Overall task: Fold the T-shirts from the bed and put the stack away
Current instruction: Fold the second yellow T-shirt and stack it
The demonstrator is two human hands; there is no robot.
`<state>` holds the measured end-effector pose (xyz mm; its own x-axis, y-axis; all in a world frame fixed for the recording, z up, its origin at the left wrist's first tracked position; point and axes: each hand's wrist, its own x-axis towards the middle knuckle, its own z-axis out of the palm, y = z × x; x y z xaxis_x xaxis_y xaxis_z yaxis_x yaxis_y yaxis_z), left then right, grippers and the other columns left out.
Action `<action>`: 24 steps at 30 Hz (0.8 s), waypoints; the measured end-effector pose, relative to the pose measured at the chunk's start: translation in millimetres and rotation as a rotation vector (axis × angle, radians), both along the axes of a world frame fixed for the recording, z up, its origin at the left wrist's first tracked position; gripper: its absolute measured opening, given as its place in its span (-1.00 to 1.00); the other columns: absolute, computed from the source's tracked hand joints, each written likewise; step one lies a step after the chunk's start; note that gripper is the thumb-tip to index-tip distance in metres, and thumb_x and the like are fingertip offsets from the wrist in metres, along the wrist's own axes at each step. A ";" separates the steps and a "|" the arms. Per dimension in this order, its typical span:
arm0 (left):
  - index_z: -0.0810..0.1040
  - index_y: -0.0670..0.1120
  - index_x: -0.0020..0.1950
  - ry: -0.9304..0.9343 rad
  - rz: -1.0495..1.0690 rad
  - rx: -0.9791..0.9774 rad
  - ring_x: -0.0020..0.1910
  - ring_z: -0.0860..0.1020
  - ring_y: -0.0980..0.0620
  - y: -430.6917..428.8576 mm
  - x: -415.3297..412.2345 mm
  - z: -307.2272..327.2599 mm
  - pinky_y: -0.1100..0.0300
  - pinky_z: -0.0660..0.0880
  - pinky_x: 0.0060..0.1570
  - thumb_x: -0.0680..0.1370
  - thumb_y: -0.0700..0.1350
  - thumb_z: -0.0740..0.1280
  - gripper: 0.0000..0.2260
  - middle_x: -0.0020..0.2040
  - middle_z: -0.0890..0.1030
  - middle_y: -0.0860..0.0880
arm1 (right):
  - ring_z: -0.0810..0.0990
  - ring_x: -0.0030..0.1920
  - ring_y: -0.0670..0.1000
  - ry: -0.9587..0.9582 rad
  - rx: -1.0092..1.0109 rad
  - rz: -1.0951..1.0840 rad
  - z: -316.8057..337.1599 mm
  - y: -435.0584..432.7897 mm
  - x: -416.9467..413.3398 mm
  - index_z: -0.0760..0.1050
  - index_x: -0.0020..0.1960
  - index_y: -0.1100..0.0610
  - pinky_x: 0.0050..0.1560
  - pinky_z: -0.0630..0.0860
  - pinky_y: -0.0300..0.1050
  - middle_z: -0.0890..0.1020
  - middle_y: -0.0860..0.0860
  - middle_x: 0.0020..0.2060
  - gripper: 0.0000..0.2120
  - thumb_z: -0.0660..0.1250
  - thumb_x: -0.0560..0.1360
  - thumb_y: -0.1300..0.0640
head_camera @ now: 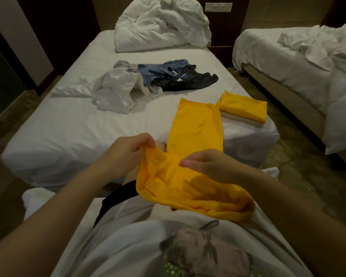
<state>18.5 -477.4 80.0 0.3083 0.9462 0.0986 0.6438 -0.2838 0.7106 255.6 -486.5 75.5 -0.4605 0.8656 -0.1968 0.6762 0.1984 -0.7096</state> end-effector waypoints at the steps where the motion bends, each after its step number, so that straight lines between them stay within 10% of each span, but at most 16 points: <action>1: 0.52 0.05 -0.07 0.030 0.019 0.041 -0.17 0.48 0.03 -1.6 3.4 2.1 0.15 0.39 -0.16 0.51 -0.19 0.12 -0.78 -0.10 0.59 -0.08 | 0.50 0.20 0.02 -0.128 0.040 0.077 -5.4 3.0 -7.1 0.53 0.24 0.09 0.20 0.36 -0.16 0.57 0.04 0.22 -0.69 0.19 0.59 0.01; 8: 0.42 0.13 0.06 0.580 -0.594 0.453 -0.15 0.49 -0.03 -4.7 51.3 -6.3 -0.01 0.44 -0.12 0.49 0.02 0.01 -0.75 0.03 0.56 0.08 | 0.52 0.14 0.09 -0.305 0.064 0.220 -18.1 -13.4 -5.3 0.55 0.16 0.16 0.15 0.38 -0.06 0.59 0.12 0.15 -0.70 0.18 0.59 0.02; 10: 0.42 0.29 0.07 0.567 -0.590 0.413 -0.23 0.52 0.05 4.8 55.0 -20.2 -0.02 0.44 -0.11 0.54 0.06 0.11 -0.81 0.14 0.52 0.28 | 0.53 0.07 0.00 -0.260 0.018 0.115 -12.6 -16.7 16.2 0.56 0.17 0.11 0.06 0.42 -0.17 0.59 0.06 0.13 -0.73 0.21 0.58 0.02; 12: 0.43 0.53 -0.17 0.410 -0.380 0.254 -0.31 0.53 0.34 18.2 53.1 -32.6 0.05 0.50 -0.08 0.49 0.10 0.33 -0.74 -0.15 0.48 0.56 | 0.51 0.03 -0.07 -0.186 -0.040 0.014 -8.0 -19.1 37.9 0.55 0.17 0.04 -0.03 0.42 -0.28 0.57 -0.03 0.12 -0.78 0.24 0.57 0.06; 16: 0.53 0.16 0.10 0.149 -0.357 0.158 -0.12 0.48 0.37 -3.7 29.4 -24.6 0.45 0.38 0.02 0.54 -0.03 0.23 -0.82 -0.08 0.57 0.22 | 0.55 0.10 -0.01 0.116 0.012 -0.233 -7.4 -11.7 59.5 0.47 0.05 -0.09 0.09 0.52 -0.12 0.56 -0.09 0.01 -0.80 0.32 0.52 0.18; 21: 0.47 0.01 0.01 0.213 -0.090 -0.133 -0.20 0.51 0.16 21.8 28.7 -56.3 0.33 0.41 -0.22 0.59 -0.15 0.20 -0.91 -0.21 0.48 0.15 | 0.24 0.34 -0.02 -0.241 0.331 0.066 -13.8 17.7 43.0 0.32 0.33 -0.15 0.23 0.32 -0.18 0.28 -0.05 0.41 -0.44 0.41 0.44 0.21; 24: 0.56 -0.03 -0.23 0.455 -0.131 -0.141 -0.13 0.60 -0.07 72.3 -3.3 -119.8 0.29 0.42 -0.24 0.44 -0.09 0.37 -0.94 -0.28 0.54 0.02 | 0.23 0.41 0.04 -0.406 0.377 0.216 -17.7 31.8 31.9 0.46 0.30 -0.03 0.32 0.23 -0.10 0.35 -0.04 0.41 -0.62 0.36 0.49 0.07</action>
<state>15.2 -405.0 -39.8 0.4073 0.8912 -0.1997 0.8632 -0.3042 0.4029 287.5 -454.7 57.8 -0.5862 0.8050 -0.0914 0.7950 0.5499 -0.2560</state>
